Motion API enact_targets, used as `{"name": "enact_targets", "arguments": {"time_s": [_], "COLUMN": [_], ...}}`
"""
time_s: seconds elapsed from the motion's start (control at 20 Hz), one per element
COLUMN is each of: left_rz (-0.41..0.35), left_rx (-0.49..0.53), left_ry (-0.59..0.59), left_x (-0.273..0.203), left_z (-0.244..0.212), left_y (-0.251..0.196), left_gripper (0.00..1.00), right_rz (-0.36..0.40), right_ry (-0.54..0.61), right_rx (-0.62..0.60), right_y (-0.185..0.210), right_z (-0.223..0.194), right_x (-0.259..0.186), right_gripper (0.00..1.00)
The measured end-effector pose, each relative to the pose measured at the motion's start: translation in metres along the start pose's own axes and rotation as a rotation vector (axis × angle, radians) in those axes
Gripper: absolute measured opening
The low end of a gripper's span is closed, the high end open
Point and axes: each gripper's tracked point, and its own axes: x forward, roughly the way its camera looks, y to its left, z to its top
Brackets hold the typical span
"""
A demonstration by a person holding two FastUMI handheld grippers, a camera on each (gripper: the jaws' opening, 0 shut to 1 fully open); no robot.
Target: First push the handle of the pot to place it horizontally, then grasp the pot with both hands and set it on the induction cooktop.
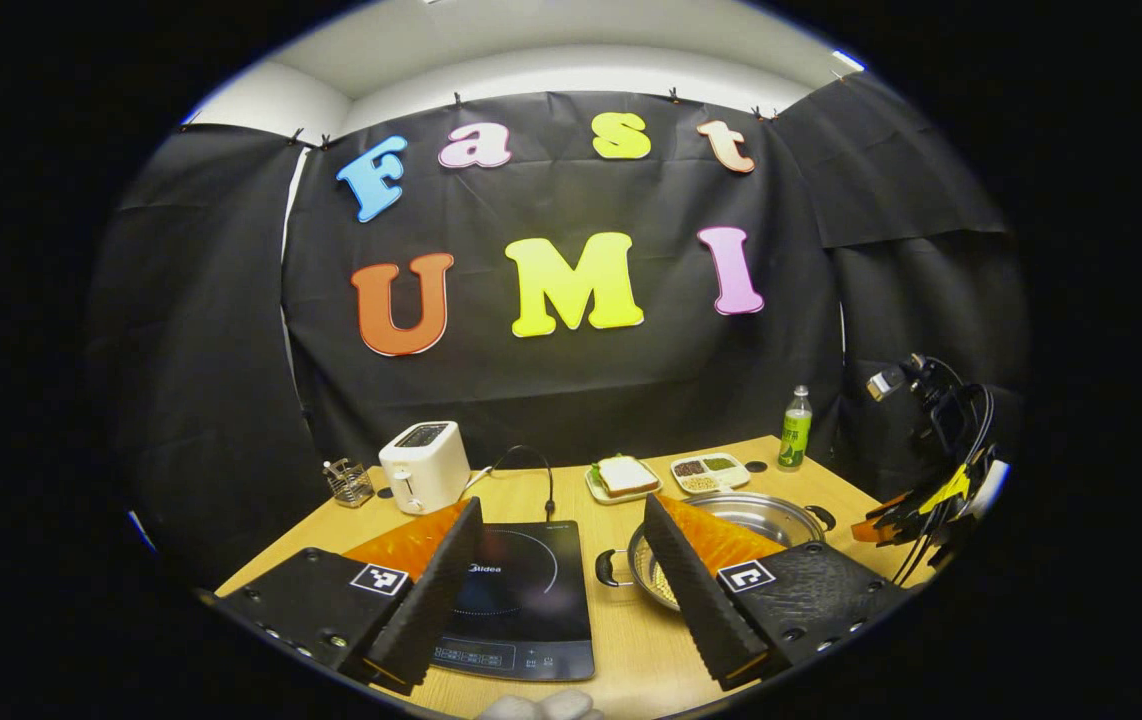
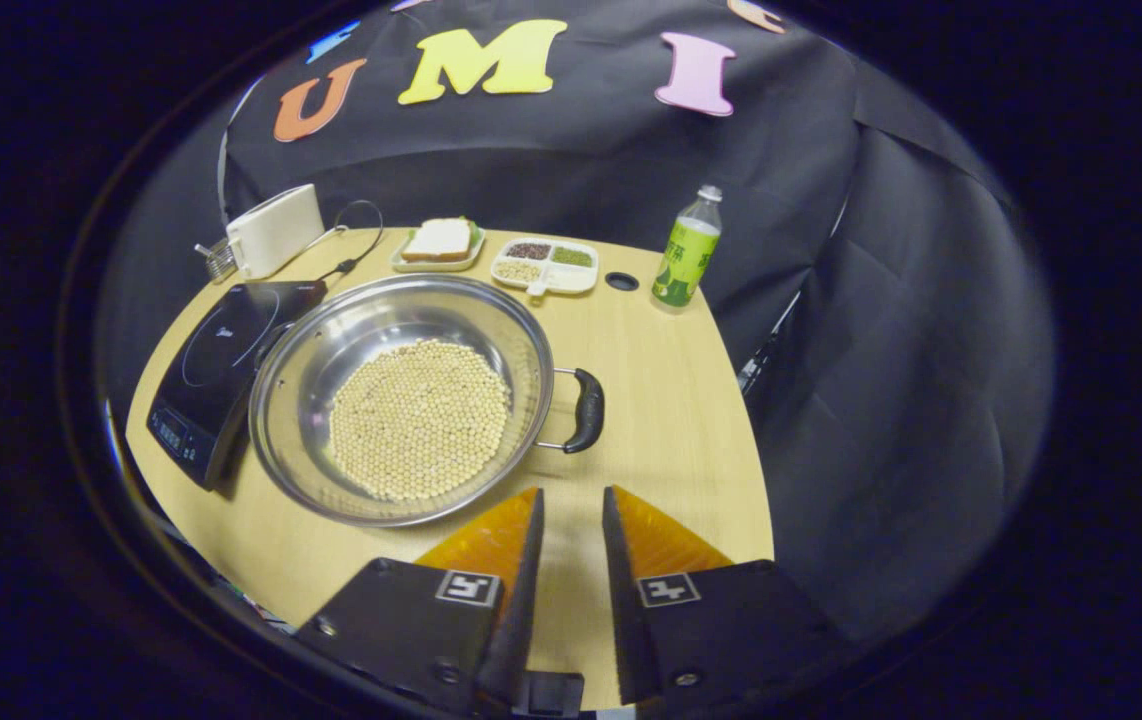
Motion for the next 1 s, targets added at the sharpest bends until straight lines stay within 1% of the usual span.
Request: {"name": "enact_targets", "arguments": {"time_s": [0.15, 0.2, 0.25, 0.3, 0.4, 0.5, 0.65, 0.75, 0.9, 0.95, 1.0], "left_rz": [-0.033, -0.046, -0.056, -0.064, -0.079, -0.086, -0.095, -0.105, -0.105, -0.107, -0.102], "left_rx": [-0.003, -0.001, 0.002, 0.005, 0.012, 0.019, 0.015, -0.006, 0.001, 0.0, -0.01], "left_ry": [0.015, 0.021, 0.024, 0.03, 0.043, 0.053, 0.106, 0.151, 0.218, 0.232, 0.266], "left_x": [-0.005, -0.007, -0.008, -0.009, -0.006, 0.002, 0.023, 0.038, 0.072, 0.082, 0.091], "left_z": [-0.01, -0.013, -0.017, -0.02, -0.026, -0.035, -0.055, -0.071, -0.092, -0.099, -0.112], "left_y": [0.0, -0.001, -0.001, -0.002, -0.006, -0.011, -0.024, -0.036, -0.046, -0.049, -0.052], "left_gripper": [0.96, 0.96, 0.96, 0.96, 0.96, 0.96, 0.96, 0.96, 0.97, 0.97, 0.97], "right_rz": [-0.028, -0.039, -0.044, -0.05, -0.042, -0.036, -0.001, 0.018, 0.058, 0.066, 0.07], "right_ry": [-0.036, -0.046, -0.049, -0.053, -0.053, -0.061, -0.048, -0.04, -0.012, -0.008, -0.001], "right_rx": [0.03, 0.042, 0.051, 0.063, 0.079, 0.085, 0.082, 0.075, 0.07, 0.062, 0.053], "right_y": [0.0, 0.0, 0.001, 0.001, 0.004, 0.004, 0.009, 0.01, 0.015, 0.014, 0.013], "right_z": [-0.006, -0.008, -0.011, -0.013, -0.013, -0.007, -0.001, 0.007, 0.016, 0.02, 0.024], "right_x": [-0.023, -0.028, -0.034, -0.036, -0.039, -0.032, -0.014, 0.002, 0.028, 0.038, 0.048], "right_gripper": [0.78, 0.74, 0.74, 0.78, 0.9, 0.92, 0.92, 0.93, 0.93, 0.96, 0.96]}}
